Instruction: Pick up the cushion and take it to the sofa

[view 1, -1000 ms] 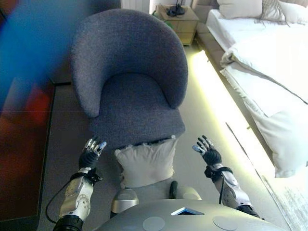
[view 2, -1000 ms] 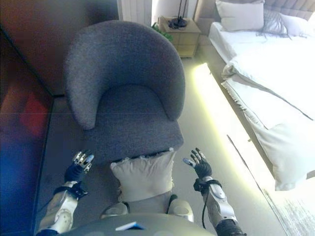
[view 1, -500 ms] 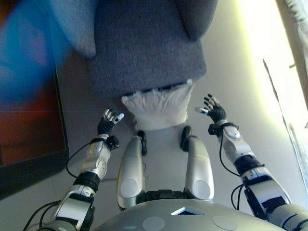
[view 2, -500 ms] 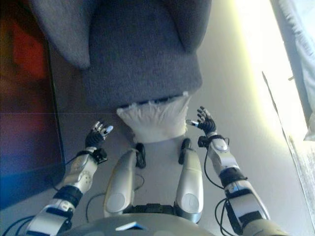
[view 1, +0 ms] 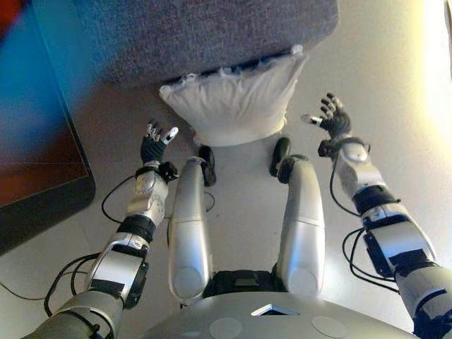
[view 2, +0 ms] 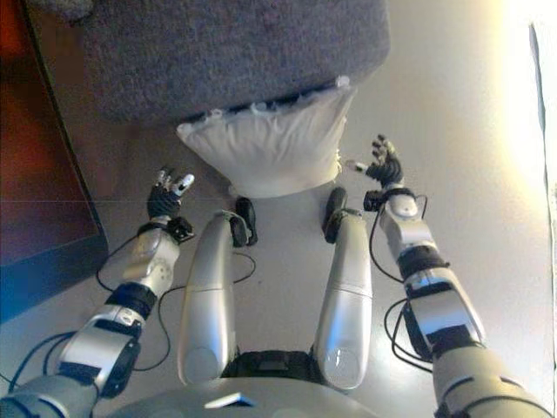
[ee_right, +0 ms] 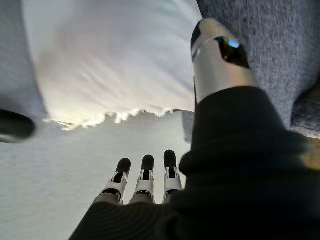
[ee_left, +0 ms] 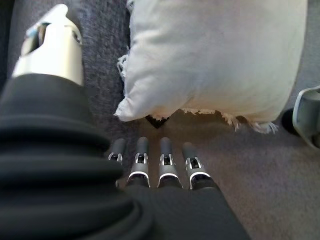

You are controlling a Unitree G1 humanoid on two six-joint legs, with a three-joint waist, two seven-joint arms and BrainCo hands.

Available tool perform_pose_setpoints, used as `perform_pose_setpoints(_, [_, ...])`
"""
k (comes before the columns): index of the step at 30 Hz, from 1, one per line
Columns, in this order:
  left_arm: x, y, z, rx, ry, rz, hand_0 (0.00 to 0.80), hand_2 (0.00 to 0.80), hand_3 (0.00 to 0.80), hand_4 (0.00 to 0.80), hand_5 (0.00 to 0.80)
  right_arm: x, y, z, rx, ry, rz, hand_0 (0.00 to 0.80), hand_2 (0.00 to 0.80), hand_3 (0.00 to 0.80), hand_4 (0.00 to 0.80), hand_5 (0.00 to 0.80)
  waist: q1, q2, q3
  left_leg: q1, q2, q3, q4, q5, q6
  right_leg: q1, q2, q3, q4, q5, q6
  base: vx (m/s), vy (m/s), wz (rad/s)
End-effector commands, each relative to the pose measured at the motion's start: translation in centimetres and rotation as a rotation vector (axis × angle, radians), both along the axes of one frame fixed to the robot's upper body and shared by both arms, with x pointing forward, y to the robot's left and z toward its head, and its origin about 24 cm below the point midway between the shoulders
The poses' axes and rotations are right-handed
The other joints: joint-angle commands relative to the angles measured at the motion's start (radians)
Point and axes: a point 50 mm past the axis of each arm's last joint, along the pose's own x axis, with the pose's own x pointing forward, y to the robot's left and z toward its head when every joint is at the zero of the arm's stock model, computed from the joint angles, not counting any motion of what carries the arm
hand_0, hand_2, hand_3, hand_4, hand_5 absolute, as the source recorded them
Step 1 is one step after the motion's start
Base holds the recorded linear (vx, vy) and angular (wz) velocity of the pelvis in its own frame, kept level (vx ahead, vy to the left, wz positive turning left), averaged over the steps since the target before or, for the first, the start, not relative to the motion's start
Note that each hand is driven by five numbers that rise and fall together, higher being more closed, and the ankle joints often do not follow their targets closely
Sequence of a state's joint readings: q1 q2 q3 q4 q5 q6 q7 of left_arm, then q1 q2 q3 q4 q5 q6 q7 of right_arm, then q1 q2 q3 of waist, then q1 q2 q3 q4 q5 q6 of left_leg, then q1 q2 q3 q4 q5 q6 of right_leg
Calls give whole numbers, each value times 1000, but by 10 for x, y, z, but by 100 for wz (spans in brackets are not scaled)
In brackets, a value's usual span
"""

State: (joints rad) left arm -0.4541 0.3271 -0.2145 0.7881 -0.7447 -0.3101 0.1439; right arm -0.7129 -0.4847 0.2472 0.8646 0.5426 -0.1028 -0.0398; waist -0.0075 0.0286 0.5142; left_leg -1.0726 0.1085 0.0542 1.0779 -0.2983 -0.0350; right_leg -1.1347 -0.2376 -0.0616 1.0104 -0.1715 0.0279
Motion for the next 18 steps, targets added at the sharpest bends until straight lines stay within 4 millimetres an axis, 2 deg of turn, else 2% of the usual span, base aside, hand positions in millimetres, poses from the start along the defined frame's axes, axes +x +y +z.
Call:
perform_pose_setpoints(1, [5, -3, 11, -44, -80, -40, 0, 0, 0, 0, 0, 3, -13, 12, -11, -7, 38, 0, 0, 0, 0, 0, 5, 34, -21, -58, -15, -13, 52, -17, 40, -2, 18, 45, 35, -5, 0, -37, -13, -1])
perform_pose_setpoints(7, [27, 2, 42, -104, -134, -87, 0, 0, 0, 0, 0, 14, -24, 36, 23, -21, 20, 0, 0, 0, 0, 0, 5, 38, -11, -147, -6, -12, 179, -67, 52, -92, 7, 54, 144, -55, -14, 1, -1, 2])
perform_pose_setpoints(11, [37, 9, 55, -147, -141, -73, 0, 0, 0, 0, 0, 22, -17, 52, 41, -41, 72, 0, 0, 0, 0, 0, 1, 37, -7, -191, 1, -15, 249, -94, 55, -135, 2, 64, 205, -84, -22, 6, 4, 1])
perform_pose_setpoints(18, [49, 21, 71, -208, -114, -69, 0, 0, 0, 0, 0, 30, -1, 70, 113, -36, 196, 0, 0, 0, 0, 0, -7, 32, -4, -225, 18, -13, 307, -108, 54, -177, -3, 75, 265, -98, -28, 36, 31, -2])
